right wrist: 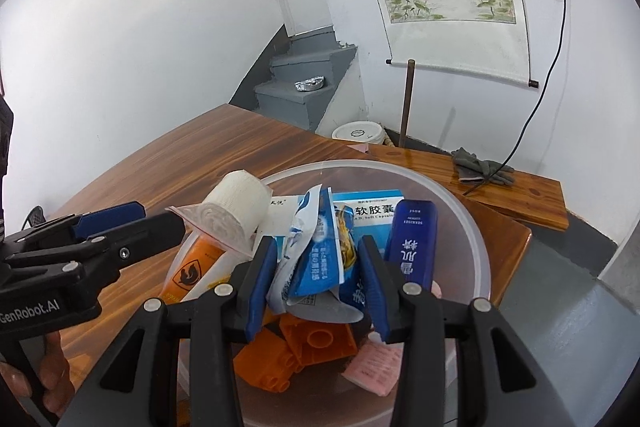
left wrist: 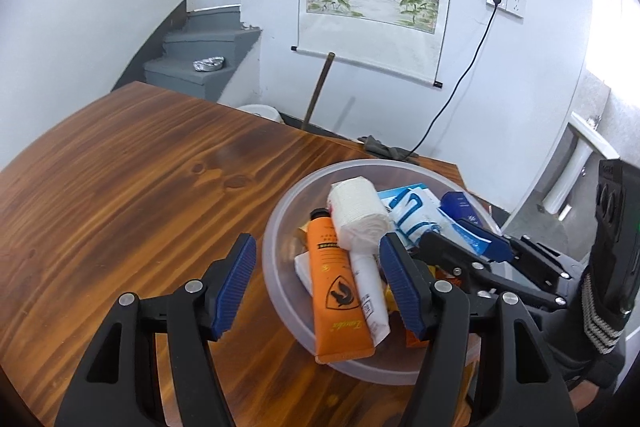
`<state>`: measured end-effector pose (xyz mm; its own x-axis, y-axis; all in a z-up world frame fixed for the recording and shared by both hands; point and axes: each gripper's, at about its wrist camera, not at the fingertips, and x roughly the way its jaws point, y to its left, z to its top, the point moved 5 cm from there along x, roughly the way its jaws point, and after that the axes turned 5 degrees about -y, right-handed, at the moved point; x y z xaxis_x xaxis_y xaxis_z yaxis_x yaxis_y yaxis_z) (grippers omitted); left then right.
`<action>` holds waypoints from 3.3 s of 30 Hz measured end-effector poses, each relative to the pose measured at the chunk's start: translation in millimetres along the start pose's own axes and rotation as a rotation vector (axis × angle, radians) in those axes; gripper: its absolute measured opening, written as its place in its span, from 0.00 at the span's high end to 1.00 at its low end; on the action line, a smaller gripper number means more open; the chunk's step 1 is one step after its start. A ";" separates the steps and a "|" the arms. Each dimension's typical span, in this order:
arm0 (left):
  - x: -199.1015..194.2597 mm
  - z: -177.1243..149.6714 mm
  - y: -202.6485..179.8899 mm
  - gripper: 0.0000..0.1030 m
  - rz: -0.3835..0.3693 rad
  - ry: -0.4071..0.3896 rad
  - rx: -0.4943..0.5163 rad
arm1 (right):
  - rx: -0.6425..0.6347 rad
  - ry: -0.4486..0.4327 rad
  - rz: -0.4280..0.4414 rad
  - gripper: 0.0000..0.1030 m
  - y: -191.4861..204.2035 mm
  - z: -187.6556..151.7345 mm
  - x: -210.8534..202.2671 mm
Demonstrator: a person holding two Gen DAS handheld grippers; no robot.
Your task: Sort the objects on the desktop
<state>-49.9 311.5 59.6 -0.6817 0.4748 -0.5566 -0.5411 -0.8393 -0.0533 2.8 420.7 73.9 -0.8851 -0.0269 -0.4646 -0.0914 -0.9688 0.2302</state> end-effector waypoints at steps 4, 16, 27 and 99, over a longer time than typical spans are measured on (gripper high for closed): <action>-6.4 1.0 2.3 0.34 0.046 -0.019 0.035 | 0.012 0.001 -0.006 0.54 3.9 -1.4 -7.0; -21.2 -2.7 36.0 0.23 0.121 -0.033 -0.029 | 0.032 -0.012 0.012 0.27 27.3 -2.9 -18.4; -24.3 -9.7 70.4 0.23 0.162 -0.011 -0.147 | -0.144 0.068 -0.062 0.20 59.6 -17.4 6.1; -58.4 -36.5 -39.7 0.15 0.267 -0.038 -0.027 | -0.024 -0.023 -0.297 0.00 -34.8 -29.2 -90.0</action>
<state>29.3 307.5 64.0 -0.8165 0.2451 -0.5227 -0.3268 -0.9426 0.0685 98.9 449.6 82.7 -0.8314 0.2637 -0.4891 -0.3371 -0.9391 0.0667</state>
